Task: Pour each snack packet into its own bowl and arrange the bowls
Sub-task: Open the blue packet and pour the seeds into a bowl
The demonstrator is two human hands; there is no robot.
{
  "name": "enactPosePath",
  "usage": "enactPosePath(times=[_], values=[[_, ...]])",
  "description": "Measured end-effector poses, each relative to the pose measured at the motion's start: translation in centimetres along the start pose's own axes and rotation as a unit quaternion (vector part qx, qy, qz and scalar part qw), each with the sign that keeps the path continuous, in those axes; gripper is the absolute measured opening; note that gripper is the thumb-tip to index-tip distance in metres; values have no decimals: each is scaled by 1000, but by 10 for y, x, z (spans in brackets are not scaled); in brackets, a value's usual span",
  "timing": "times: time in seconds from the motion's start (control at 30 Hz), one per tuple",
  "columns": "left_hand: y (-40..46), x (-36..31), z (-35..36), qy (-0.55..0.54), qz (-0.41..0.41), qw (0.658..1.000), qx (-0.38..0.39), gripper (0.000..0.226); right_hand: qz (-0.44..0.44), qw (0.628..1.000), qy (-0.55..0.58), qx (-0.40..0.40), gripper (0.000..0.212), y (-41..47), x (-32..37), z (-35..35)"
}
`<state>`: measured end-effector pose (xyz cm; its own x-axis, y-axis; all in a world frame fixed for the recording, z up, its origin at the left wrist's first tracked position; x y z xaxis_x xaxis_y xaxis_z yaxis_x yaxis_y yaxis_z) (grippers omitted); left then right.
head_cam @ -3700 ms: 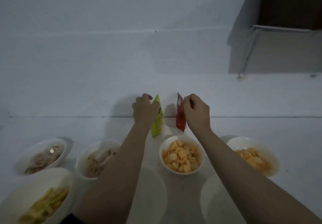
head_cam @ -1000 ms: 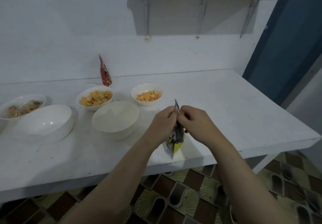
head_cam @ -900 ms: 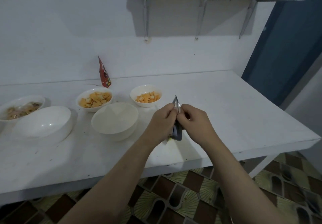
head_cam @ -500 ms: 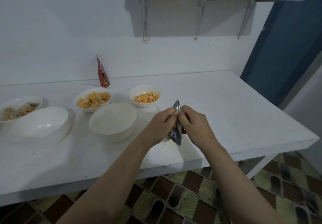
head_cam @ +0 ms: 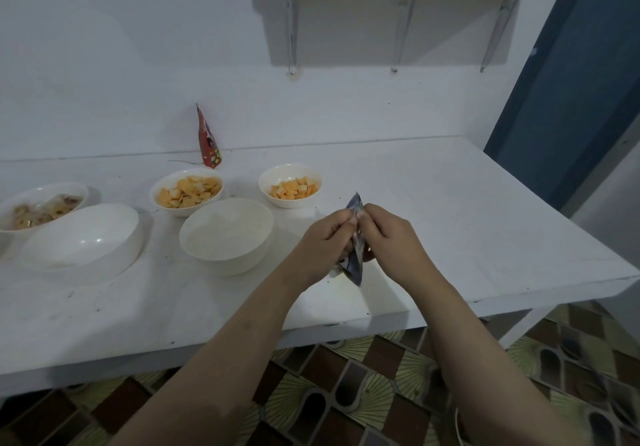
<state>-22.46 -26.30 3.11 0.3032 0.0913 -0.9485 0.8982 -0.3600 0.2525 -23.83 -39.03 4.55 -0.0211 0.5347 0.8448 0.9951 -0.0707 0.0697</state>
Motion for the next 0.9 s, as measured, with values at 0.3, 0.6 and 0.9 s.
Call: enactPosePath(times=[0.3,0.6,0.9], values=[[-2,2,2,-52,1,998,-46,50,-50,997,-50,-40,34,2,4,4],[2,-4,0,64,27,996,-52,33,-70,993,-87,-35,32,3,6,-5],[16,-19,-17,203,103,974,11,27,-46,995,-87,19,28,5,13,-2]])
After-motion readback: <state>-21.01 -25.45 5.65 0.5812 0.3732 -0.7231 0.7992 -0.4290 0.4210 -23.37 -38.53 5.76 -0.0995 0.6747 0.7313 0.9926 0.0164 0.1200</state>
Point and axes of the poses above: each hand's wrist, its own y-axis towards the middle knuckle, its own z-axis out of the palm, x = y × z, the point moved 3 cm from there along y, towards the middle knuckle, and after that the axes turned 9 degrees about z, right-handed, at the moved point
